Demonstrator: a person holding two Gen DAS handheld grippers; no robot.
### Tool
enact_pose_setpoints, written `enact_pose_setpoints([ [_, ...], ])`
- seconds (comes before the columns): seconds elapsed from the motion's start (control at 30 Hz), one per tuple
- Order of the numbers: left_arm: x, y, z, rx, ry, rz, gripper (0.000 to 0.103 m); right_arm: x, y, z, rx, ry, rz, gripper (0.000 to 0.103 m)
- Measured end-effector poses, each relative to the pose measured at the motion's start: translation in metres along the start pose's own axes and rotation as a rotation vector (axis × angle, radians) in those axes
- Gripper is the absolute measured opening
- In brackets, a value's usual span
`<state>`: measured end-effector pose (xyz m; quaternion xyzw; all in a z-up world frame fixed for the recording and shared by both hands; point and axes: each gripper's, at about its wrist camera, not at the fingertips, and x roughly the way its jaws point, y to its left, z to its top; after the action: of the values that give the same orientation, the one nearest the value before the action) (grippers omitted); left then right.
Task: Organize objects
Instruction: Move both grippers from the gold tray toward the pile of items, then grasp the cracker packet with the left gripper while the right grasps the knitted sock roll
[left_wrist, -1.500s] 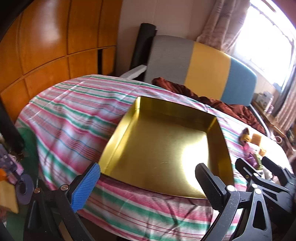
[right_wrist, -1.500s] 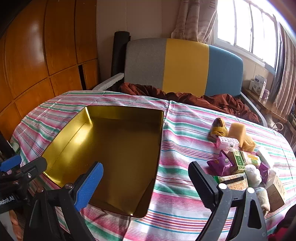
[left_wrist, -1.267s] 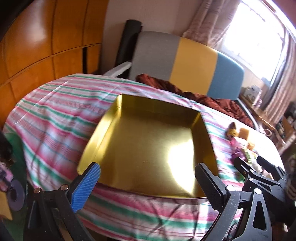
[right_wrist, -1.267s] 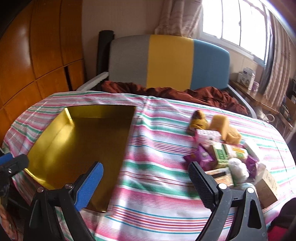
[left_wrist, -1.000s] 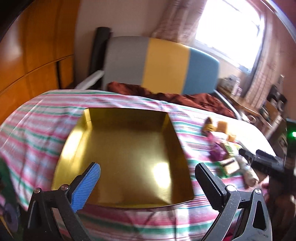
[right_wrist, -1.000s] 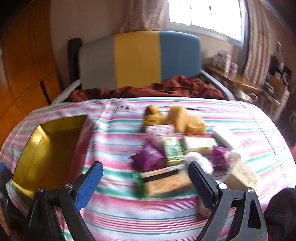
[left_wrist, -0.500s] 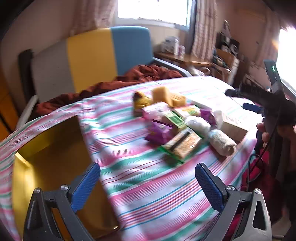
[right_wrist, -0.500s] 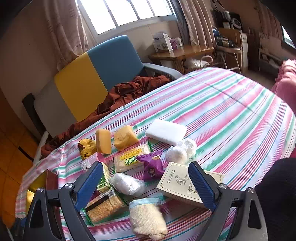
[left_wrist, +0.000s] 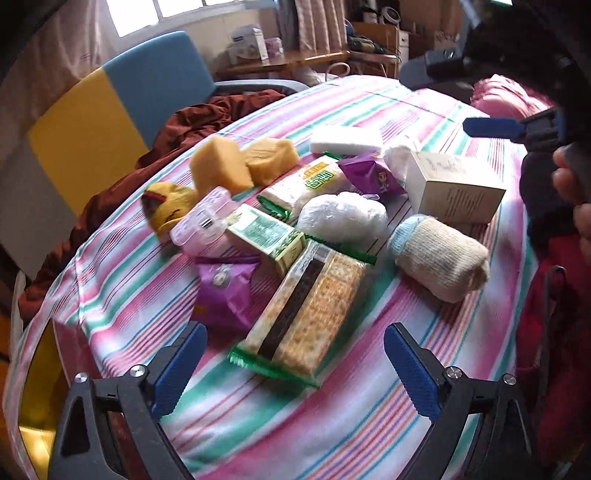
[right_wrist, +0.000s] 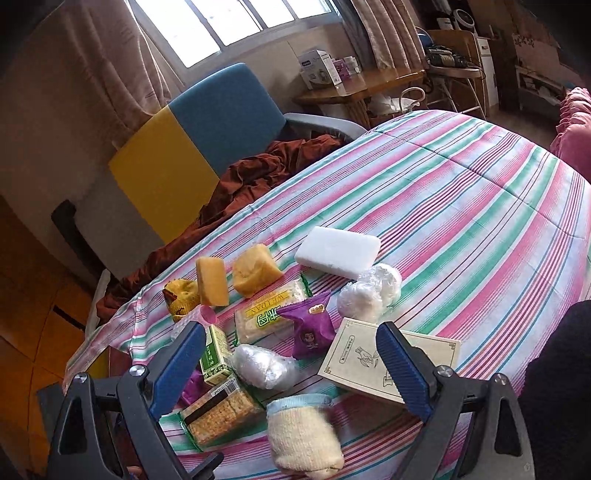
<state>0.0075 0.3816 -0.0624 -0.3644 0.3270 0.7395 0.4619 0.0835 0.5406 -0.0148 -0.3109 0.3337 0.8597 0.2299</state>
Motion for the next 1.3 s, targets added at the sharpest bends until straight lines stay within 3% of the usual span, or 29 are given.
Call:
enact_pose_setpoints([
  [0.2, 0.031, -0.002, 0.012, 0.031, 0.055, -0.018, 0.079, 0.002, -0.002, 0.001, 0.004, 0.010, 0.009, 0.095],
  [0.3, 0.040, 0.002, 0.010, -0.002, 0.070, -0.044, 0.075, 0.003, -0.001, 0.001, -0.001, 0.017, 0.011, 0.095],
  [0.53, 0.033, 0.009, -0.001, -0.105, 0.030, -0.097, 0.048, 0.008, 0.007, -0.001, -0.043, 0.039, 0.006, 0.095],
  [0.77, 0.002, 0.001, -0.049, -0.170, -0.008, -0.088, 0.048, 0.018, 0.020, -0.008, -0.105, 0.104, 0.034, 0.093],
  [0.97, -0.009, 0.011, -0.075, -0.271, -0.034, -0.067, 0.047, 0.028, 0.028, -0.023, -0.136, 0.219, 0.075, 0.080],
  [1.2, -0.007, 0.007, -0.075, -0.276, -0.048, -0.048, 0.047, 0.049, 0.030, -0.057, -0.227, 0.408, -0.102, 0.073],
  [1.3, -0.008, 0.007, -0.076, -0.281, -0.060, -0.053, 0.047, 0.069, 0.035, -0.069, -0.297, 0.474, -0.191, 0.059],
])
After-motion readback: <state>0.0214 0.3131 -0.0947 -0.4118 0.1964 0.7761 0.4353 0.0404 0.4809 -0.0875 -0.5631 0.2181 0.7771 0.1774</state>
